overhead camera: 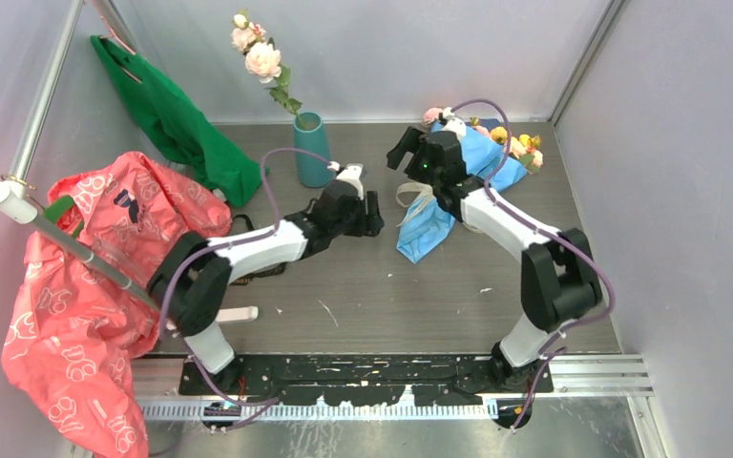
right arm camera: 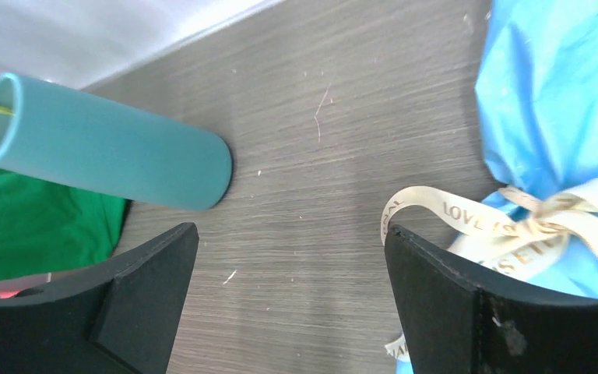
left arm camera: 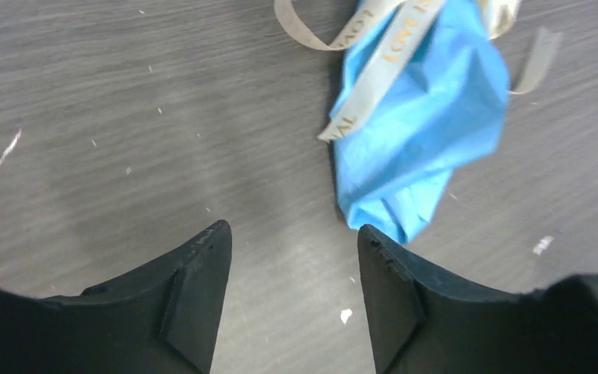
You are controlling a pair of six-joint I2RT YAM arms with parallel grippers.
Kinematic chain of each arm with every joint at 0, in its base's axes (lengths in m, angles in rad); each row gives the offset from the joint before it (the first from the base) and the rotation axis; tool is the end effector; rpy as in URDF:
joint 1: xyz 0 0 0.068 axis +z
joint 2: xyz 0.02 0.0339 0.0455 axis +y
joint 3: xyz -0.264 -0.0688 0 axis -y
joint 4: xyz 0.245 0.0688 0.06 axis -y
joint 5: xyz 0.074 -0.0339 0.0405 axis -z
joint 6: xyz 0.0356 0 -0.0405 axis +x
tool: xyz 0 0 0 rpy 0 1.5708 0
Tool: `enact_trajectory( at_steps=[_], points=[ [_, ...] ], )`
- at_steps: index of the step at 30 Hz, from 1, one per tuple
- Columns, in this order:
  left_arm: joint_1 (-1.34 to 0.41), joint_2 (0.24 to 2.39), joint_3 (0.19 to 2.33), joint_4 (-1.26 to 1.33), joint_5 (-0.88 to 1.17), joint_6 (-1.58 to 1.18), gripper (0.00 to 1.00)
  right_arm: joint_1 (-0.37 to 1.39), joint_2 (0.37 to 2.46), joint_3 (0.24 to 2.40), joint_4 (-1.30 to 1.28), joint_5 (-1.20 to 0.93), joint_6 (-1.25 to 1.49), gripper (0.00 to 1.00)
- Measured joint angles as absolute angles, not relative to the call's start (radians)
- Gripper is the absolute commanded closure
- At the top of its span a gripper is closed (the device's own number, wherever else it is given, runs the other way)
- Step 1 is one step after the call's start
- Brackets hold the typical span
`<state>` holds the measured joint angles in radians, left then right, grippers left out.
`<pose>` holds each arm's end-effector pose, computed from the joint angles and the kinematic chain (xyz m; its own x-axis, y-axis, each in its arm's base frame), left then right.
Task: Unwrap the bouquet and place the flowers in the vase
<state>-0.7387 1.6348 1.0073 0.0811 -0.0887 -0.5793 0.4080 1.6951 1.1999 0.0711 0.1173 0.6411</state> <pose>0.2712 -0.2427 0.2248 -0.6580 -0.1383 -0.7402 0.3041 0.8505 -0.4292 0.3656 0.1535 0.2668 -0.4798 0.4397 -0.7592 -0.0114 0.8622 0.5065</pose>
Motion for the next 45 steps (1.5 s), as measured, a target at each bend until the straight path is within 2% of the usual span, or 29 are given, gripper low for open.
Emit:
enact_trajectory(
  at_steps=[1, 3, 6, 9, 11, 12, 20, 29, 37, 45],
  points=[
    [-0.738, 1.679, 1.047, 0.067, -0.098, -0.564, 0.38, 0.406, 1.660, 1.189, 0.068, 0.131, 0.630, 0.12],
    [-0.736, 1.765, 1.134, 0.036, -0.131, -0.535, 0.41, 0.399, 1.602, 1.159, 0.066, 0.149, 0.620, 0.34],
    [-0.732, 1.899, 1.291, -0.016, -0.214, -0.485, 0.47, 0.376, 1.530, 1.091, 0.059, 0.167, 0.606, 0.80],
    [-0.731, 2.017, 1.452, -0.057, -0.324, -0.424, 0.77, 0.359, 1.503, 1.040, 0.041, 0.183, 0.602, 0.98],
    [-0.731, 2.083, 1.543, -0.080, -0.394, -0.379, 0.98, 0.355, 1.502, 1.026, 0.017, 0.189, 0.599, 0.99],
    [-0.731, 2.115, 1.588, -0.092, -0.429, -0.359, 1.00, 0.356, 1.502, 1.019, 0.012, 0.189, 0.599, 0.99],
    [-0.733, 2.391, 1.948, -0.213, -0.682, -0.113, 1.00, 0.356, 1.490, 0.991, -0.007, 0.169, 0.599, 0.99],
    [-0.739, 2.630, 2.161, -0.176, -0.898, 0.268, 1.00, 0.356, 1.464, 0.968, -0.012, 0.146, 0.599, 0.99],
    [-0.720, 2.778, 2.354, -0.186, -0.951, 0.395, 1.00, 0.356, 1.464, 0.966, -0.009, 0.126, 0.601, 0.99],
    [-0.661, 2.784, 2.360, -0.211, -0.965, 0.404, 1.00, 0.356, 1.487, 0.965, 0.011, 0.100, 0.609, 0.99]
  ],
)
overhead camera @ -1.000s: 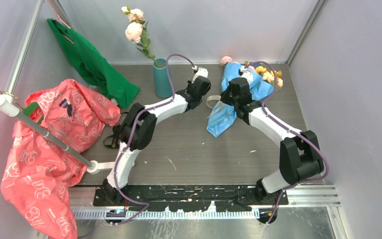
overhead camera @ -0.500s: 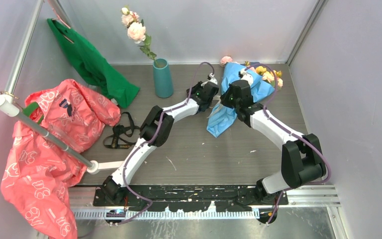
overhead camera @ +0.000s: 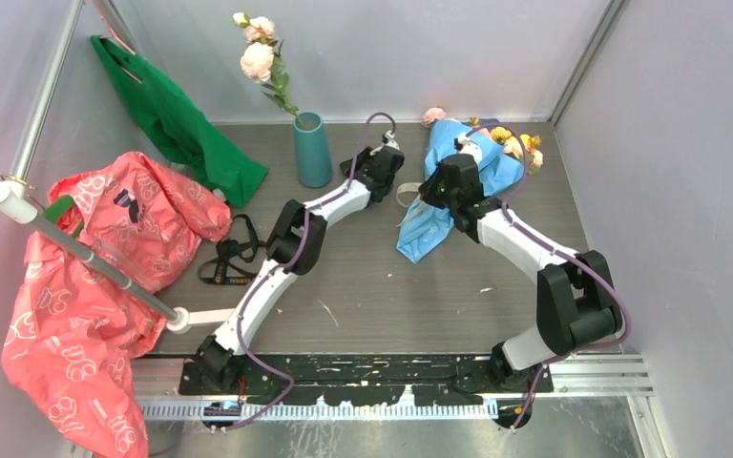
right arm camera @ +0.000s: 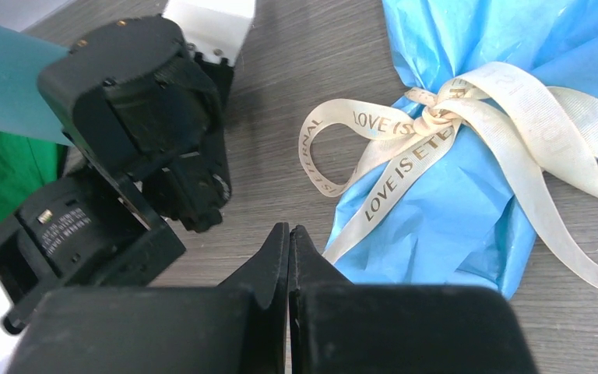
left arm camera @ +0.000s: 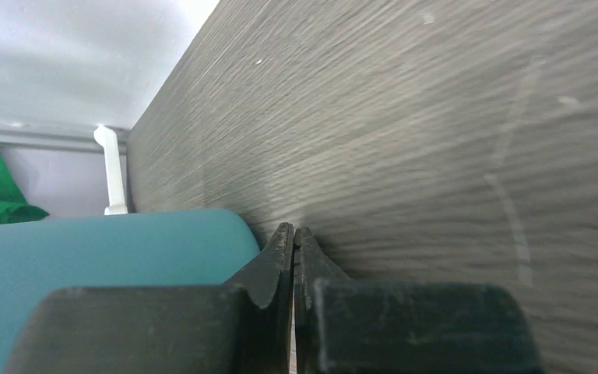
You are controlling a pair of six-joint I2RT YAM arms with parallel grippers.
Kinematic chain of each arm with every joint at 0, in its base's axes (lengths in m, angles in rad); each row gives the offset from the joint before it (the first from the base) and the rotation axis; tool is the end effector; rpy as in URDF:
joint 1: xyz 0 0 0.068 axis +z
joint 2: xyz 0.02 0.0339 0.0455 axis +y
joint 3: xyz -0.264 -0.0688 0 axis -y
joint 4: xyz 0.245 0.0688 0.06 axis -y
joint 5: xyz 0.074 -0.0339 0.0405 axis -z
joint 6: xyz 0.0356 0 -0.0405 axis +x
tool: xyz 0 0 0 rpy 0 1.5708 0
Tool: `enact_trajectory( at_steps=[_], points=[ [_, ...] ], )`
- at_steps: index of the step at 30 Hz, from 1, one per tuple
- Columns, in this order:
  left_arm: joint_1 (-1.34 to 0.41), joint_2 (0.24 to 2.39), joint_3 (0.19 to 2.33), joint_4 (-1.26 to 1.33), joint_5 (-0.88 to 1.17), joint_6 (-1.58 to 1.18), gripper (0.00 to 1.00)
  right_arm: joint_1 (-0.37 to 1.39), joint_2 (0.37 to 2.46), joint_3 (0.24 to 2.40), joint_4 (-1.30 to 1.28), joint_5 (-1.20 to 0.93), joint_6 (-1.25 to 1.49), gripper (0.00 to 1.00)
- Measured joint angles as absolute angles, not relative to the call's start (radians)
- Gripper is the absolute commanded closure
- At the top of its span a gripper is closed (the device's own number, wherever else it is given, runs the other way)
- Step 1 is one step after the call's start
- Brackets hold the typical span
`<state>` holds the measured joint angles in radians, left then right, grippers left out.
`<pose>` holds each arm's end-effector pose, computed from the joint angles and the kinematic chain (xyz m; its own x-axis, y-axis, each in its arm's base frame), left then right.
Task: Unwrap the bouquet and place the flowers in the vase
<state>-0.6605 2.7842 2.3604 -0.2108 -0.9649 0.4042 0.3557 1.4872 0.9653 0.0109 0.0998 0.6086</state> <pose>0.4848 -0.3396 0.1039 -0.4986 0.6710 -0.5488 0.0247 0.6438 0.7648 0.3159 0.1136 0.2529 -0.5277 0.4108 -0.7435 0.0446 0.8875 0.4587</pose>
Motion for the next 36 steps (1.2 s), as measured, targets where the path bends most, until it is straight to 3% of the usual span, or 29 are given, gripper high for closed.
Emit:
enact_trajectory(
  at_steps=[26, 36],
  points=[
    [-0.587, 2.725, 2.278, -0.246, -0.936, 0.352, 1.00, 0.356, 1.505, 0.965, 0.027, 0.061, 0.631, 0.99],
    [-0.577, 2.725, 2.346, -0.420, -0.919, 0.263, 1.00, 0.356, 1.504, 0.951, 0.022, 0.061, 0.632, 0.99]
  ],
)
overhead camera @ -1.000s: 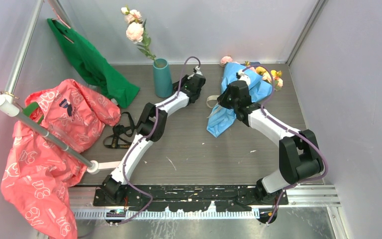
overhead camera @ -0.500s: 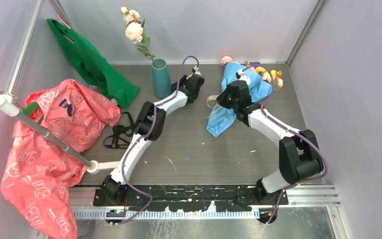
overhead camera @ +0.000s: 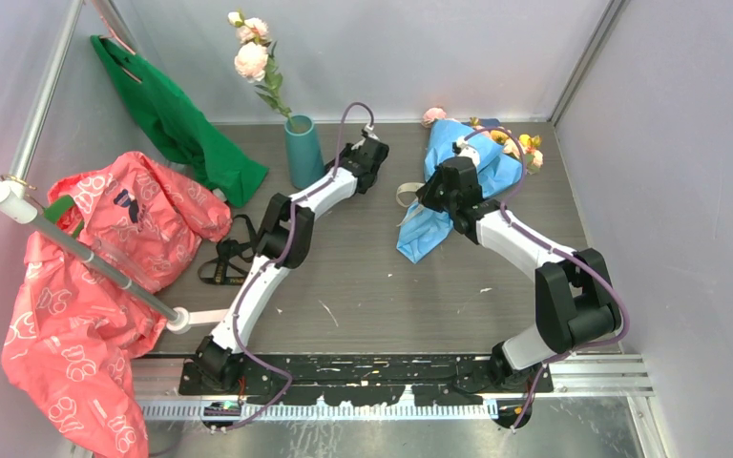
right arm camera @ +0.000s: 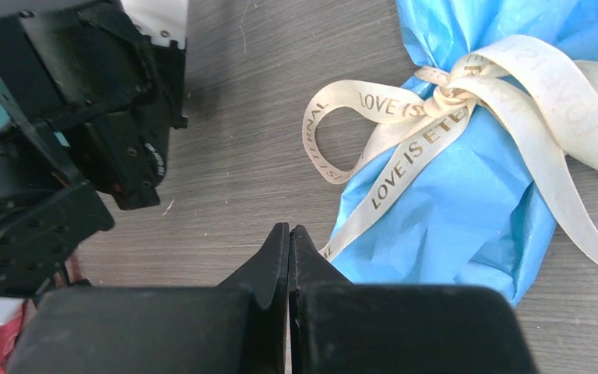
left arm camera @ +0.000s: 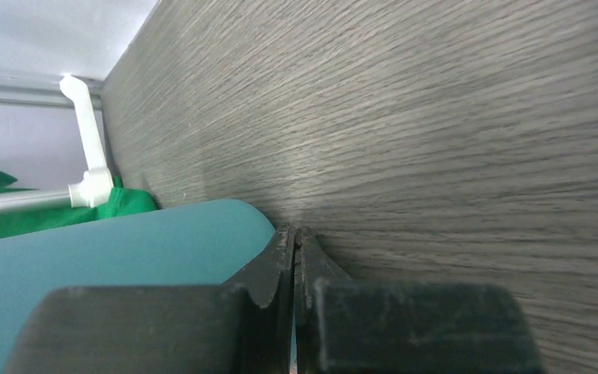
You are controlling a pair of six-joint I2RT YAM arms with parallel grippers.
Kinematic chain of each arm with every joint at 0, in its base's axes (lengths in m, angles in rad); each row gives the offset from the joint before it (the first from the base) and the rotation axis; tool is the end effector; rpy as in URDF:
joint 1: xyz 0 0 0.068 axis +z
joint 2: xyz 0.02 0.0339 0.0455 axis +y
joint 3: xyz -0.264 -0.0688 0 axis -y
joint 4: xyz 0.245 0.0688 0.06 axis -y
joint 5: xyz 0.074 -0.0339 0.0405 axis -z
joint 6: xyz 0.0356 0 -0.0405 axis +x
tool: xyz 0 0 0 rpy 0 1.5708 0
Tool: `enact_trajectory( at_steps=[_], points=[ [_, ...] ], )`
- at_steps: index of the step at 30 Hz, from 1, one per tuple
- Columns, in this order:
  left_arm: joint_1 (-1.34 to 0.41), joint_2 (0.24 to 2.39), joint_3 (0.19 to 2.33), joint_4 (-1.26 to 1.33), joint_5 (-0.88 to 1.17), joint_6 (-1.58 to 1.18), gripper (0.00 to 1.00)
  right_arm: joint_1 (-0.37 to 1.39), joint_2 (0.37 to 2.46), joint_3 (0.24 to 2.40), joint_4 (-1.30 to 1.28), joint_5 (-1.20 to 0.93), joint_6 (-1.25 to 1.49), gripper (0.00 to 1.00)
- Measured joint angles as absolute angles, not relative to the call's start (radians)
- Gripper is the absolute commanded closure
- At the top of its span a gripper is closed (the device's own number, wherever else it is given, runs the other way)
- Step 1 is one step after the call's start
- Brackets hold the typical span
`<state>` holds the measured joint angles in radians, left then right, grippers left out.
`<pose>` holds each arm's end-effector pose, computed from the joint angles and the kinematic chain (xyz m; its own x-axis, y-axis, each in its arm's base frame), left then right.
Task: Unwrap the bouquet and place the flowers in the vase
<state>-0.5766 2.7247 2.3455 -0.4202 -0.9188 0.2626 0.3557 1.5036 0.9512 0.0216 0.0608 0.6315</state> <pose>0.4998 -0.2913 0.1169 -0.6151 0.5879 -0.5253 0.0269 0.6815 0.7313 0.3165 0.1153 0.2440 -0.5592 0.4209 -0.7142 0.0392 0.8740 0.4843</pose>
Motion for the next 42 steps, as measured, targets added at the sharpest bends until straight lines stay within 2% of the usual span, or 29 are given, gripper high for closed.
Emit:
enact_trajectory(
  at_steps=[11, 13, 15, 17, 18, 20, 21, 23, 27, 33, 42],
  points=[
    [-0.548, 2.725, 2.381, -0.557, -0.916, 0.168, 1.00, 0.356, 1.503, 0.936, 0.022, 0.061, 0.632, 0.99],
    [-0.552, 2.702, 2.315, -0.492, -0.937, 0.186, 1.00, 0.356, 1.503, 0.936, 0.022, 0.062, 0.632, 0.93],
    [-0.565, 2.667, 2.232, -0.419, -0.954, 0.218, 0.99, 0.356, 1.503, 0.936, 0.022, 0.061, 0.633, 0.84],
    [-0.580, 2.639, 2.161, -0.365, -0.971, 0.252, 0.89, 0.356, 1.503, 0.936, 0.022, 0.061, 0.637, 0.65],
    [-0.587, 2.632, 2.142, -0.352, -0.976, 0.268, 0.80, 0.356, 1.503, 0.936, 0.023, 0.061, 0.639, 0.52],
    [-0.603, 2.626, 2.127, -0.343, -0.989, 0.278, 0.53, 0.356, 1.503, 0.936, 0.023, 0.063, 0.642, 0.23],
    [-0.613, 2.618, 2.120, -0.342, -1.000, 0.278, 0.43, 0.356, 1.503, 0.936, 0.025, 0.067, 0.645, 0.13],
    [-0.632, 2.578, 2.100, -0.354, -0.981, 0.249, 0.33, 0.356, 1.502, 0.936, 0.025, 0.090, 0.637, 0.03],
    [-0.671, 2.434, 1.959, -0.353, -0.793, 0.117, 0.24, 0.356, 1.475, 0.936, -0.013, 0.181, 0.625, 0.02],
    [-0.708, 2.232, 1.728, -0.312, -0.448, -0.078, 0.23, 0.351, 1.433, 0.956, -0.104, 0.356, 0.595, 0.04],
    [-0.694, 2.187, 1.645, -0.210, 0.039, -0.230, 0.23, 0.260, 1.660, 1.089, -0.126, 0.416, 0.571, 0.06]
  ],
)
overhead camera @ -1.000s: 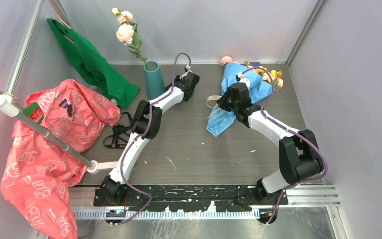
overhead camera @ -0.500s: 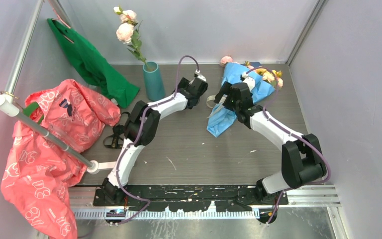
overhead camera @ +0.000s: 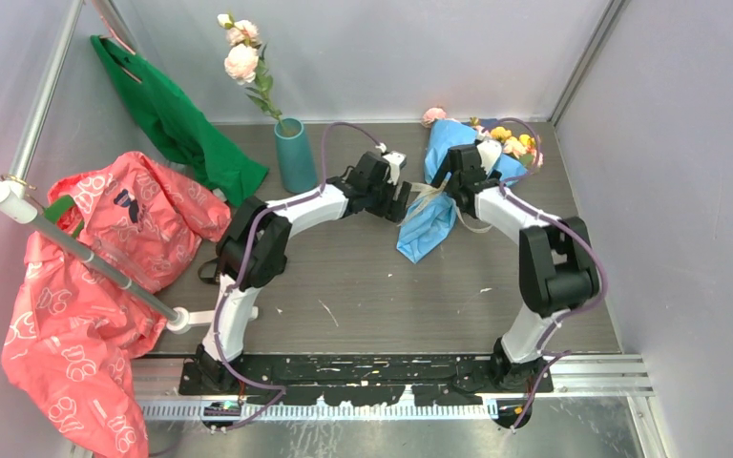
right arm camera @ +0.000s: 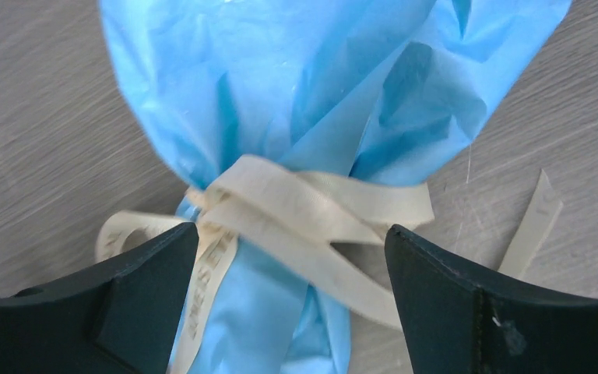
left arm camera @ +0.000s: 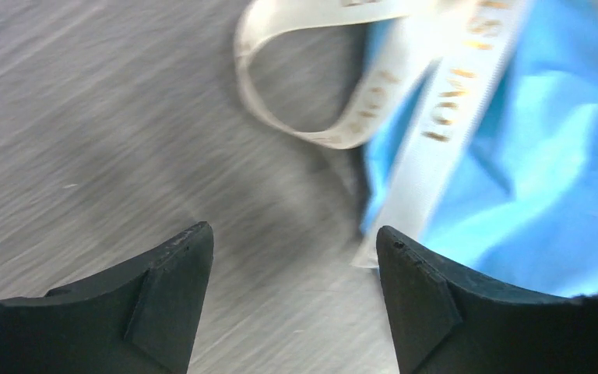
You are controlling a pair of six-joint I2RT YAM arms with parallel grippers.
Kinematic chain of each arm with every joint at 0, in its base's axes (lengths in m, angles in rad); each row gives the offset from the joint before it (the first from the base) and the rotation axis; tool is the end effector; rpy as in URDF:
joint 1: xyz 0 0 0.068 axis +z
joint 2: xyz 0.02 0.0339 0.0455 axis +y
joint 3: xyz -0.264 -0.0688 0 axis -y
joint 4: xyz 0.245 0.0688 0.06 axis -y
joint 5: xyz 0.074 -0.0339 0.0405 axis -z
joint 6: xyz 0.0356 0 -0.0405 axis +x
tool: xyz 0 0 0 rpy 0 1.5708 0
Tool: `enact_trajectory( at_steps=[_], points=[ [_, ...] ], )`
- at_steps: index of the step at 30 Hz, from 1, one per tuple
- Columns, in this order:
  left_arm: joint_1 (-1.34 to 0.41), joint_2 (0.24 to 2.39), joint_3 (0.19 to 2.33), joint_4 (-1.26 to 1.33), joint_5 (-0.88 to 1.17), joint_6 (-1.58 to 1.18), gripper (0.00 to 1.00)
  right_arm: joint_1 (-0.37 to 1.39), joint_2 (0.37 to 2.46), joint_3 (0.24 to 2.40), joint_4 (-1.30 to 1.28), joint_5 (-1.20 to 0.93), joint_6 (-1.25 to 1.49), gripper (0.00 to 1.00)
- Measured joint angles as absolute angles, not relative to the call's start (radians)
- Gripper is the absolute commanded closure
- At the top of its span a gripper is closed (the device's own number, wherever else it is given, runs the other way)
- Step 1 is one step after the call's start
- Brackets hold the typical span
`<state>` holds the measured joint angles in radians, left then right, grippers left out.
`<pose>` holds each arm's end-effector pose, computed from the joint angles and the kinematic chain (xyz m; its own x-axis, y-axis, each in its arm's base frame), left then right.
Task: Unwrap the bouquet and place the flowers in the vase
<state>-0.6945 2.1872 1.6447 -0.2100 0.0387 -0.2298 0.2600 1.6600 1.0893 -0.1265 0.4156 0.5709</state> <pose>0.3782 -0.3168 0.1789 -0.6620 0.2551 -0.7048 0.5242 0.8297 -0.1920 0.3553 0.0796 0.2262 -0.4876 0.3819 -0.7851 0.3891 0.9001 0.1962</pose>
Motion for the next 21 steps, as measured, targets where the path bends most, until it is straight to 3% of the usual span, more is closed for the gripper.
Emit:
enact_trajectory(
  at_steps=[3, 4, 5, 7, 8, 10, 12, 14, 21],
  points=[
    [-0.698, 2.187, 1.645, -0.171, 0.166, -0.267, 0.24, 0.227, 1.777, 1.151, -0.130, 0.401, 0.567, 0.08],
    [-0.698, 2.188, 1.645, -0.154, 0.201, -0.285, 0.25, 0.219, 1.806, 1.168, -0.129, 0.395, 0.566, 0.13],
    [-0.699, 2.188, 1.643, -0.123, 0.257, -0.310, 0.26, 0.210, 1.840, 1.190, -0.129, 0.385, 0.565, 0.21],
    [-0.707, 2.188, 1.643, -0.092, 0.307, -0.334, 0.27, 0.197, 1.895, 1.228, -0.129, 0.367, 0.558, 0.52],
    [-0.712, 2.188, 1.643, -0.079, 0.326, -0.342, 0.27, 0.192, 1.919, 1.244, -0.130, 0.356, 0.554, 0.63],
    [-0.726, 2.189, 1.643, -0.072, 0.346, -0.345, 0.28, 0.186, 1.949, 1.267, -0.130, 0.336, 0.549, 0.82],
    [-0.749, 2.189, 1.641, -0.076, 0.349, -0.340, 0.28, 0.179, 1.958, 1.271, -0.125, 0.308, 0.555, 0.93],
    [-0.785, 2.188, 1.614, -0.064, 0.339, -0.334, 0.30, 0.177, 1.958, 1.269, -0.113, 0.278, 0.572, 0.99],
    [-0.908, 2.102, 1.382, 0.041, 0.286, -0.360, 0.30, 0.215, 1.938, 1.201, -0.035, 0.196, 0.605, 0.99]
  ],
)
